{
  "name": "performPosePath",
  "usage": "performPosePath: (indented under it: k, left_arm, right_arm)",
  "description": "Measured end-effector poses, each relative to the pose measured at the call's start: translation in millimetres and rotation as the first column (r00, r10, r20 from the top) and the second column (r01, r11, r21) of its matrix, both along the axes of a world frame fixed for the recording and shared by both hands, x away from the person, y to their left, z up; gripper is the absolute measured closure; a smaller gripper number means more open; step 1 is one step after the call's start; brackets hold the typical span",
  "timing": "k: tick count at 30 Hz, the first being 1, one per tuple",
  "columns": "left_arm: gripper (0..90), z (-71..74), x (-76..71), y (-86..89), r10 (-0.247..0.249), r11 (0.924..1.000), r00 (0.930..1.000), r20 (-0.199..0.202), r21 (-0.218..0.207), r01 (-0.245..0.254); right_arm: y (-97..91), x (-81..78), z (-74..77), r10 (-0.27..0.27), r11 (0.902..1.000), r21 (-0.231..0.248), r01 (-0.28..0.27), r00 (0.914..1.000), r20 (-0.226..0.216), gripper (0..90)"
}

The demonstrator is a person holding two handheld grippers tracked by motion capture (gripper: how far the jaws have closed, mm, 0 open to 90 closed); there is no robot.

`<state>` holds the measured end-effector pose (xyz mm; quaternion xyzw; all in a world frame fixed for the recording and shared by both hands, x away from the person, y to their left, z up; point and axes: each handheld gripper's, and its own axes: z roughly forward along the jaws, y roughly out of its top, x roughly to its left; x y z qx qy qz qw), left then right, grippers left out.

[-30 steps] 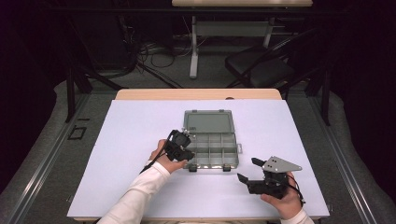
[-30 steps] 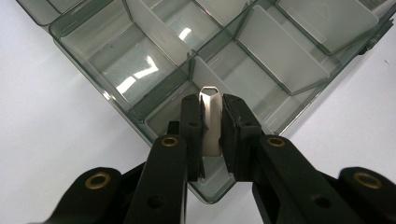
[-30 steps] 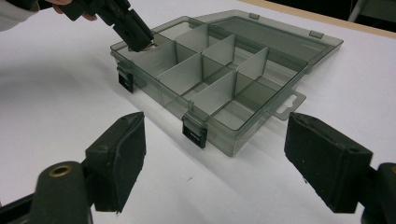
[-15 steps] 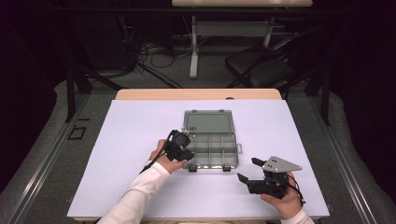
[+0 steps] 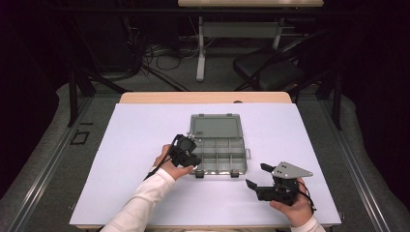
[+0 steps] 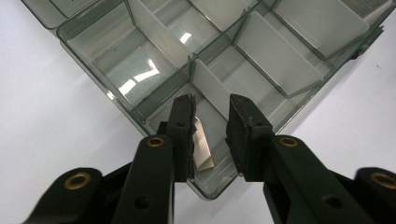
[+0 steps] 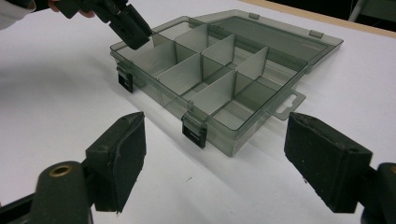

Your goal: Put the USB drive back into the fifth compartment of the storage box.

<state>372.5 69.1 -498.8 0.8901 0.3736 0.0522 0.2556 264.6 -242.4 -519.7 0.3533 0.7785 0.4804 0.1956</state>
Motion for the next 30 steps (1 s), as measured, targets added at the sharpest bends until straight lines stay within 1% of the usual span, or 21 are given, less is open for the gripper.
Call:
performPosePath:
  k: [2,4,6,9,15,18,20,25,27,30]
  left_arm:
    - [67.3,0.7,-0.4,1.0,0.0,1.0,1.0,-0.004,-0.005,0.0]
    - [63.3,1.7,-1.0,2.1,0.006,1.0,1.0,0.0,-0.007,-0.006]
    - [60.5,2.6,-1.1,3.5,0.0,1.0,1.0,0.007,-0.009,0.0]
    - [57.1,4.1,-0.5,5.6,0.005,0.9996,1.0,0.007,-0.027,-0.005]
    - [49.1,7.9,-0.2,9.9,-0.006,0.998,0.9998,0.017,-0.063,0.007]
    - [46.3,10.1,-0.2,12.6,-0.017,0.9975,0.9994,0.032,-0.069,0.019]
    - [45.1,11.1,-0.3,14.9,-0.028,0.9966,0.9984,0.049,-0.077,0.031]
    - [44.6,13.1,-0.6,21.8,-0.028,0.9962,0.9985,0.046,-0.081,0.032]
    - [43.0,13.6,-1.1,25.1,-0.018,0.996,0.9989,0.044,-0.087,0.021]
    - [39.9,14.4,-1.9,30.6,-0.011,0.9941,0.9991,0.041,-0.108,0.015]
  right_arm:
    - [-0.2,0.2,0.0,0.0,1.0,0.0,0.0,1.0,0.0,20.6]
    - [-0.4,0.6,-0.2,0.001,1.0,0.002,-0.001,1.0,0.0,20.6]
    - [-0.7,1.1,-0.3,0.001,1.0,0.002,-0.001,1.0,-0.001,20.6]
    - [-0.8,1.8,-0.7,0.001,1.0,0.001,-0.001,1.0,-0.007,20.6]
    - [-1.8,3.3,-1.5,0.001,1.0,0.01,-0.001,1.0,-0.007,20.6]
    - [-2.6,2.9,-1.4,0.0,0.9999,0.013,0.0,0.9999,-0.011,20.6]
    - [-3.1,2.5,-1.1,0.0,0.9999,0.014,0.0,0.9999,-0.012,20.7]
    - [-4.0,2.2,-1.4,-0.006,0.9998,0.019,0.007,0.9999,-0.014,20.6]
    - [-4.6,2.3,-1.6,-0.007,0.9998,0.018,0.007,0.9999,-0.014,20.6]
    - [-4.4,2.0,-1.9,-0.007,0.9998,0.019,0.007,0.9999,-0.015,20.6]
